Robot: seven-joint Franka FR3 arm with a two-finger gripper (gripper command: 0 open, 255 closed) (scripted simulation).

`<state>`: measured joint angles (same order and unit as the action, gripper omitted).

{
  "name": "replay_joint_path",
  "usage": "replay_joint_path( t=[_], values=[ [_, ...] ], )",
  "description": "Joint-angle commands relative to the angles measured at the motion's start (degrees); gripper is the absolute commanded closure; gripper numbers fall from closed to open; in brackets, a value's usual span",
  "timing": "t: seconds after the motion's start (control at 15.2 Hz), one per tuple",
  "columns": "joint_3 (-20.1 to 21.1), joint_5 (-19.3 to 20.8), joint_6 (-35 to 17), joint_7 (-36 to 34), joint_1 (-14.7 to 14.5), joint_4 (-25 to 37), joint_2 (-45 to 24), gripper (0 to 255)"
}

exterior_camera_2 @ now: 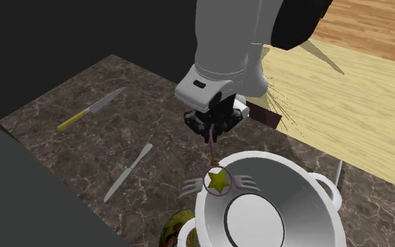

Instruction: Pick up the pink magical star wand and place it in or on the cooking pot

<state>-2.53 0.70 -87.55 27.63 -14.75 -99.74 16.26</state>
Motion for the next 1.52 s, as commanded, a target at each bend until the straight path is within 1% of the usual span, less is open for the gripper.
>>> replay_joint_path(
  t=[0.0,0.33,0.59,0.79,0.86,1.45],
  values=[
    [1.49,-0.35,0.15,-2.35,-0.83,2.88,-2.71,255],
    [5.1,-0.47,0.71,-8.22,-3.11,10.37,-9.67,255],
    [7.66,0.16,1.97,-12.81,-5.2,18.27,-16.38,255],
    [9.34,1.11,3.64,-16.14,-7.07,25.75,-22.28,255],
    [10.32,1.95,5.17,-18.16,-8.4,31.43,-26.52,255],
    [10.04,1.35,-3.47,-18.03,-8.06,19.07,-22.77,255]
  ],
)
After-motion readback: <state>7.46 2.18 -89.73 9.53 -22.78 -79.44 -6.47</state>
